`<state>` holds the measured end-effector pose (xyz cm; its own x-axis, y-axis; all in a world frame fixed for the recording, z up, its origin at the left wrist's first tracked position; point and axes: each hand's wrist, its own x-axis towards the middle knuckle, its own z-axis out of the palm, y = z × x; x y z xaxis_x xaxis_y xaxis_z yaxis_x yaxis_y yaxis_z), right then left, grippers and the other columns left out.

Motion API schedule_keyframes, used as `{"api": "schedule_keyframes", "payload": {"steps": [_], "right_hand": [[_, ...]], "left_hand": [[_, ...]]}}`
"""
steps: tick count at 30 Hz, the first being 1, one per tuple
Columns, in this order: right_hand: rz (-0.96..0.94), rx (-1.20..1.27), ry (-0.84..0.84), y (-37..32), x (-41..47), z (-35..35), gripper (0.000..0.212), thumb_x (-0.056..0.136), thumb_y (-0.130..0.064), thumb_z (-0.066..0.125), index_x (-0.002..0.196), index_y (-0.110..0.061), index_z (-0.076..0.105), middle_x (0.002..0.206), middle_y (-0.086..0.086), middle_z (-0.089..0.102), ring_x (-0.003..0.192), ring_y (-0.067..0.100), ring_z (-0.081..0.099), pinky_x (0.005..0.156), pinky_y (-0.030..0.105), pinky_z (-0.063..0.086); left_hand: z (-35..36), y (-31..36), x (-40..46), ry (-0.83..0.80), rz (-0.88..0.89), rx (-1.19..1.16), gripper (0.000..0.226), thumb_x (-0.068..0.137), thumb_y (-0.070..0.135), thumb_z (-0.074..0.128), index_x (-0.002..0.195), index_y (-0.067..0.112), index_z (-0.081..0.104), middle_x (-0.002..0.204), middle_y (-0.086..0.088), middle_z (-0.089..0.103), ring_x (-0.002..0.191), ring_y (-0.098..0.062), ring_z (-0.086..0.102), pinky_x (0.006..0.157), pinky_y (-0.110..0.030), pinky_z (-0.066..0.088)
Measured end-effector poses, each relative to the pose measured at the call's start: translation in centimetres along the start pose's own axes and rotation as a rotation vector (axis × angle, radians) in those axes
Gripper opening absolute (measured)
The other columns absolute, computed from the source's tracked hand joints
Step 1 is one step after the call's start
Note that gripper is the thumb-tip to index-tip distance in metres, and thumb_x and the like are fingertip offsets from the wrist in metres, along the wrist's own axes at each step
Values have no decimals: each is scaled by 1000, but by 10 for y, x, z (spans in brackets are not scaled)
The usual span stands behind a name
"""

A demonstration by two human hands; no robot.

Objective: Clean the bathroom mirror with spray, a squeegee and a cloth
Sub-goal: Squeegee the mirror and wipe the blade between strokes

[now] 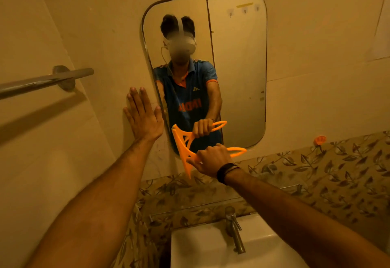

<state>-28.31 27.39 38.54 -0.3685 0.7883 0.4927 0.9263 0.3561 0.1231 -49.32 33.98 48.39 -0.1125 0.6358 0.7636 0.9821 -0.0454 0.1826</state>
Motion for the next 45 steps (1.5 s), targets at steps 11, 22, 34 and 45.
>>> {"api": "schedule_keyframes", "payload": {"steps": [11, 22, 34, 45], "right_hand": [[169, -116, 24, 101, -34, -3, 66, 88, -73, 39, 65, -19, 68, 64, 5, 68, 62, 27, 65, 61, 30, 31], [425, -250, 26, 210, -105, -24, 62, 90, -72, 33, 58, -23, 51, 52, -4, 51, 47, 18, 52, 54, 25, 36], [87, -101, 134, 117, -8, -56, 61, 88, -73, 42, 54, -23, 50, 47, -7, 35, 46, 16, 42, 54, 26, 29], [227, -177, 43, 217, -29, -69, 68, 85, -81, 28, 54, -24, 49, 50, -6, 39, 51, 17, 46, 59, 30, 34]], "left_hand": [[15, 3, -12, 64, -30, -84, 70, 103, 44, 24, 161, 17, -4, 170, -15, -4, 157, -33, -2, 123, -60, 7], [25, 18, -26, 82, -118, -93, 66, 105, 43, 18, 161, 13, -1, 169, -17, 0, 157, -33, 2, 124, -57, 9], [12, 26, -28, 15, -157, -118, 70, 104, 38, 28, 161, 14, -2, 169, -15, -3, 157, -34, 3, 122, -61, 14], [5, 40, -32, 11, -203, -134, 66, 107, 30, 32, 162, 15, -2, 170, -12, -6, 157, -33, 2, 123, -61, 12]]}}
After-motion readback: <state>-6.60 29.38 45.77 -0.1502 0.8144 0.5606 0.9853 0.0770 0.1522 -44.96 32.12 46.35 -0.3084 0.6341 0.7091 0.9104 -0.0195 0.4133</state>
